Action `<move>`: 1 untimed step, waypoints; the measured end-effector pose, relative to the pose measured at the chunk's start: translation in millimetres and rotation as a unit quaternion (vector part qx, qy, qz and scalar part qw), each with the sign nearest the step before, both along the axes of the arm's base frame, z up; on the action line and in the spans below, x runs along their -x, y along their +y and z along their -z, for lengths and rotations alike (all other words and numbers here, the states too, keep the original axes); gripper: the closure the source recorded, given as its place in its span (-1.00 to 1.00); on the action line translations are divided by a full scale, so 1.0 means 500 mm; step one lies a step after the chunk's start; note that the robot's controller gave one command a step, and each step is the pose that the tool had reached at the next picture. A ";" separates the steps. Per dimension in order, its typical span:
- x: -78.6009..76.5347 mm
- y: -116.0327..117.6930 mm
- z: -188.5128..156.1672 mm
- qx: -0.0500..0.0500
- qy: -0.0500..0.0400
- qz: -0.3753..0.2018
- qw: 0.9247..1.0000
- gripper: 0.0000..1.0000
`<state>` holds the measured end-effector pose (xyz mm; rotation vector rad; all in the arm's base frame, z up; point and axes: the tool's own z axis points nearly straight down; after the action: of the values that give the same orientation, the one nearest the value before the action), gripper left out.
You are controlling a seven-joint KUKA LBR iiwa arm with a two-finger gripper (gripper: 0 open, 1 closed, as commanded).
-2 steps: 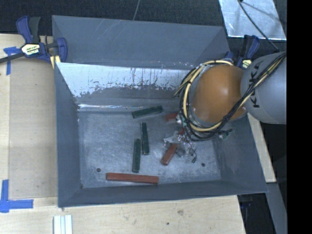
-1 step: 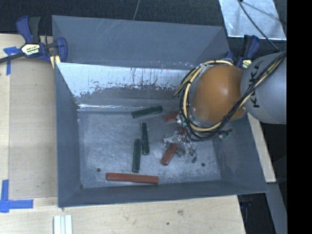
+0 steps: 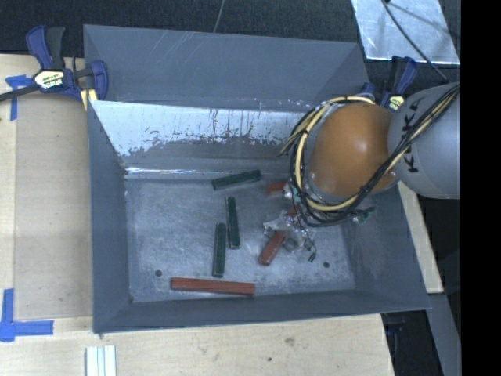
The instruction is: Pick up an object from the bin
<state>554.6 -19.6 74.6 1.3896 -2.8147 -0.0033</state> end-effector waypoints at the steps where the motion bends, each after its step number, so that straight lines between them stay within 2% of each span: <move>1: 0.004 0.001 -0.039 -0.001 0.003 0.000 1.000 1.00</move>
Offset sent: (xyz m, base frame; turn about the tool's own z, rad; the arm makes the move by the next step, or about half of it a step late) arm 0.0000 0.0000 0.0564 0.0000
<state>552.7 -19.2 94.1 1.3865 -2.8118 -0.0085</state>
